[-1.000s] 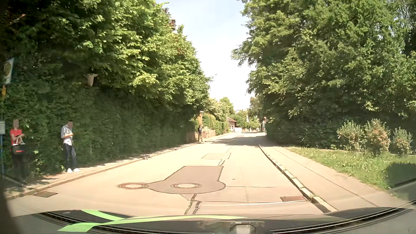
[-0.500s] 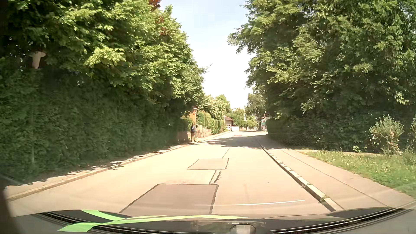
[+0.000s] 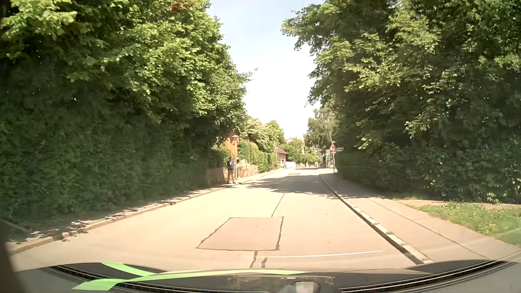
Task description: Follow the waypoints while adhering to traffic rules and regulations
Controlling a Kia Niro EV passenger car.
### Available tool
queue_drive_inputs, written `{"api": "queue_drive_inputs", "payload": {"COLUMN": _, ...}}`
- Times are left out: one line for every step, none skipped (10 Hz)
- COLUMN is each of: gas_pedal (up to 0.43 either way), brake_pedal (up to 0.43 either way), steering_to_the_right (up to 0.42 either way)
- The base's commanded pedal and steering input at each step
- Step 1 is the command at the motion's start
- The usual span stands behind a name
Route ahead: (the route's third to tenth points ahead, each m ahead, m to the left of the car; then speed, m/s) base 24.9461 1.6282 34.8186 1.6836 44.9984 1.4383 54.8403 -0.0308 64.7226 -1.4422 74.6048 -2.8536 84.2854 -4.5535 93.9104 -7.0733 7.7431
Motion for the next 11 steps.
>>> {"api": "queue_drive_inputs", "payload": {"gas_pedal": 0.110, "brake_pedal": 0.000, "steering_to_the_right": 0.013}}
{"api": "queue_drive_inputs", "payload": {"gas_pedal": 0.110, "brake_pedal": 0.000, "steering_to_the_right": 0.013}}
{"api": "queue_drive_inputs", "payload": {"gas_pedal": 0.110, "brake_pedal": 0.000, "steering_to_the_right": 0.013}}
{"api": "queue_drive_inputs", "payload": {"gas_pedal": 0.110, "brake_pedal": 0.000, "steering_to_the_right": 0.013}}
{"api": "queue_drive_inputs", "payload": {"gas_pedal": 0.110, "brake_pedal": 0.000, "steering_to_the_right": 0.013}}
{"api": "queue_drive_inputs", "payload": {"gas_pedal": 0.110, "brake_pedal": 0.000, "steering_to_the_right": 0.014}}
{"api": "queue_drive_inputs", "payload": {"gas_pedal": 0.110, "brake_pedal": 0.000, "steering_to_the_right": 0.013}}
{"api": "queue_drive_inputs", "payload": {"gas_pedal": 0.110, "brake_pedal": 0.000, "steering_to_the_right": 0.014}}
{"api": "queue_drive_inputs", "payload": {"gas_pedal": 0.110, "brake_pedal": 0.000, "steering_to_the_right": 0.014}}
{"api": "queue_drive_inputs", "payload": {"gas_pedal": 0.110, "brake_pedal": 0.000, "steering_to_the_right": 0.014}}
{"api": "queue_drive_inputs", "payload": {"gas_pedal": 0.110, "brake_pedal": 0.000, "steering_to_the_right": 0.016}}
